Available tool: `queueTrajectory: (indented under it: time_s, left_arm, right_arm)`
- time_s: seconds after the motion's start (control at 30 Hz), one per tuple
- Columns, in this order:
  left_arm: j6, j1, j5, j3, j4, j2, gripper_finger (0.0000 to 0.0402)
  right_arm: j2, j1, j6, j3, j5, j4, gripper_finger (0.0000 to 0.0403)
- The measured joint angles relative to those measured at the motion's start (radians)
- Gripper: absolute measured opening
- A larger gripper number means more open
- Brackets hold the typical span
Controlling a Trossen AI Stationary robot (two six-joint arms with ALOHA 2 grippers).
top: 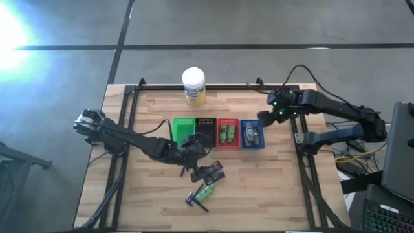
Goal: Pick & Place Travel size toiletries
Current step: Put the gray deodorant into the blue bin, then put the blue razor into the green bin
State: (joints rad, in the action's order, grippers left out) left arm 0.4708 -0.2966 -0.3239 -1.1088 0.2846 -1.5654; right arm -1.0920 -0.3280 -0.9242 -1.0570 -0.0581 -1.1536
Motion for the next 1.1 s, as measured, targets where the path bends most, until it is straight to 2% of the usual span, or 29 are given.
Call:
queueTrajectory:
  time_s: [0.1,0.23,0.37,0.47,0.63,0.73,0.87,1.0,1.1]
  left_arm:
    - [0.003,-0.001,-0.027,0.0,0.003,0.0,0.0344]
    - [0.006,-0.001,-0.045,0.001,0.004,0.0,0.0344]
    - [-0.02,-0.001,-0.046,0.001,0.006,0.0,0.0344]
    - [-0.052,-0.001,-0.045,0.001,0.028,0.0,0.0344]
    - [-0.065,-0.002,-0.022,0.015,0.165,0.0,0.0344]
    - [0.019,-0.003,0.02,0.03,0.271,0.0,0.0344]
    - [0.242,-0.018,0.037,0.057,0.388,0.0,0.0344]
    - [0.498,-0.036,0.053,0.096,0.379,0.0,0.0344]
    - [0.631,-0.036,0.062,0.116,0.363,-0.016,0.0344]
  right_arm:
    - [-0.037,0.061,-0.02,0.01,-0.097,0.006,0.0191]
    - [-0.099,0.172,-0.118,0.036,-0.173,0.031,0.0191]
    - [-0.168,0.252,-0.234,0.058,-0.324,0.028,0.0195]
    - [-0.222,0.26,-0.274,0.059,-0.394,0.044,0.0223]
    - [-0.308,0.26,-0.249,0.057,-0.389,0.102,0.0279]
    - [-0.343,0.271,-0.24,0.052,-0.369,0.098,0.0306]
    - [-0.332,0.315,-0.243,0.045,-0.36,0.087,0.0336]
    - [-0.271,0.359,-0.261,0.031,-0.361,0.068,0.0357]
    - [-0.227,0.372,-0.3,0.03,-0.369,0.04,0.0362]
